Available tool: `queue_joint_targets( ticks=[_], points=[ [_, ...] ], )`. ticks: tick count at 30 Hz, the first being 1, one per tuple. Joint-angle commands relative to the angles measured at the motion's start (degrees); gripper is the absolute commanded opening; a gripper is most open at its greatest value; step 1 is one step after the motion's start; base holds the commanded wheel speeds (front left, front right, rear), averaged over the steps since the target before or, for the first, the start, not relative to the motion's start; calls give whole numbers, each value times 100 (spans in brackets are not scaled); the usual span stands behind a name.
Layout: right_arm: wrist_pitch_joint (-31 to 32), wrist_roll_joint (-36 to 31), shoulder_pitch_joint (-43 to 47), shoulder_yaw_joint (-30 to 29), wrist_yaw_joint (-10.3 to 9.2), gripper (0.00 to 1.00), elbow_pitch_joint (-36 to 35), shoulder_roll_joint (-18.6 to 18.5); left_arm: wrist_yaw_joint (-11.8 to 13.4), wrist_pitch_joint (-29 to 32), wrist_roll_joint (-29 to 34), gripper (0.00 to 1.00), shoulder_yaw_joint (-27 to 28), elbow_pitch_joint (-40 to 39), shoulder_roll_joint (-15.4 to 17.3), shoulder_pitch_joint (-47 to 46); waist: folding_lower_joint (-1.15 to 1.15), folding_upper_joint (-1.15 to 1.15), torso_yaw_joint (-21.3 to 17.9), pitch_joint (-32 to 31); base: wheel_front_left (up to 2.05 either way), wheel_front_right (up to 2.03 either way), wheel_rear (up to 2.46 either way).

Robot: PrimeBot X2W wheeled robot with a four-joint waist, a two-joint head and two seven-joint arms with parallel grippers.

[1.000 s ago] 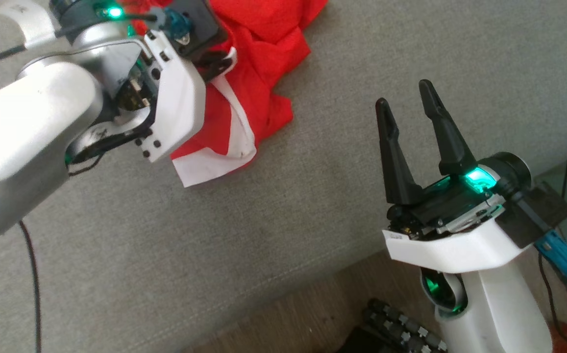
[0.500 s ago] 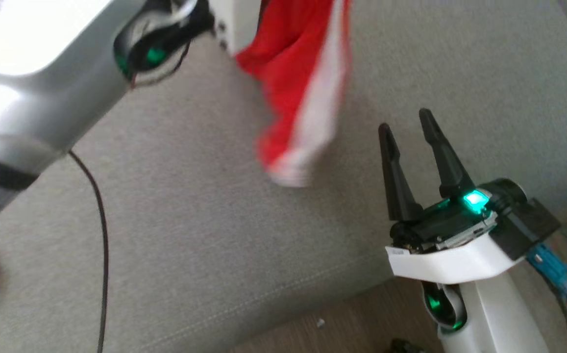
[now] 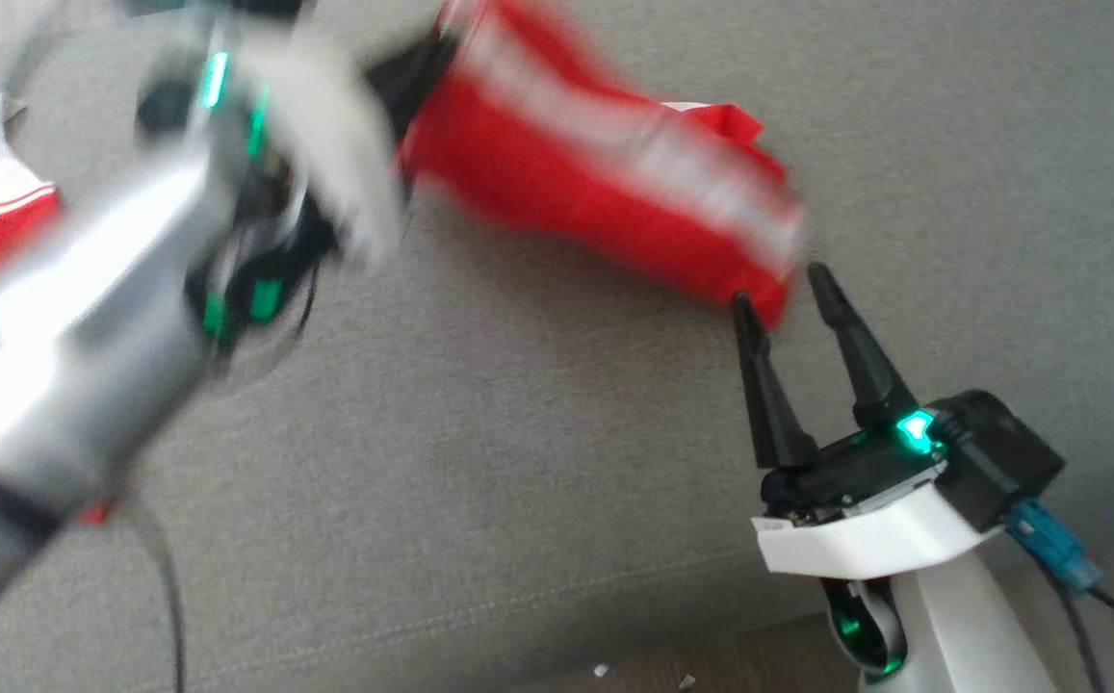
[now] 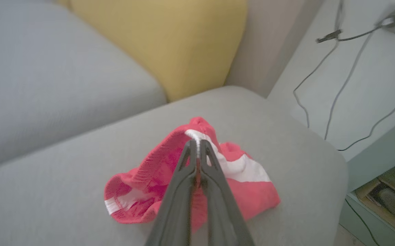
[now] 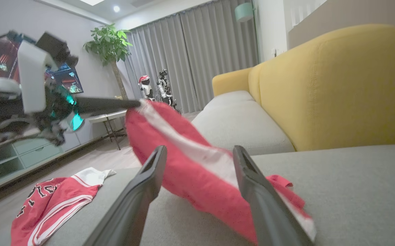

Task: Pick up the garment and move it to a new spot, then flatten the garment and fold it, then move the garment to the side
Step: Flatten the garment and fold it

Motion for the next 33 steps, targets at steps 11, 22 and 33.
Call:
queue_joint_targets(
  ticks=[11, 22, 33],
  points=[
    [-38, 604, -187, -192, 36, 100, 1085, 1, 341, -1639, -658, 0, 840, -499, 887, 2279, 0, 0, 366, 208, 0, 0, 0],
    [288, 1907, -1266, -441, 36, 100, 3415, 1, 121, -1714, 322, 0, 2744, -566, 275, 3700, 0, 0, 628, 311, 0, 0, 0],
    [1095, 2668, -2106, 248, 36, 25, 4845, 1, -170, -1715, 842, 0, 2988, -248, -153, 3891, 0, 0, 779, 313, 0, 0, 0]
  ],
)
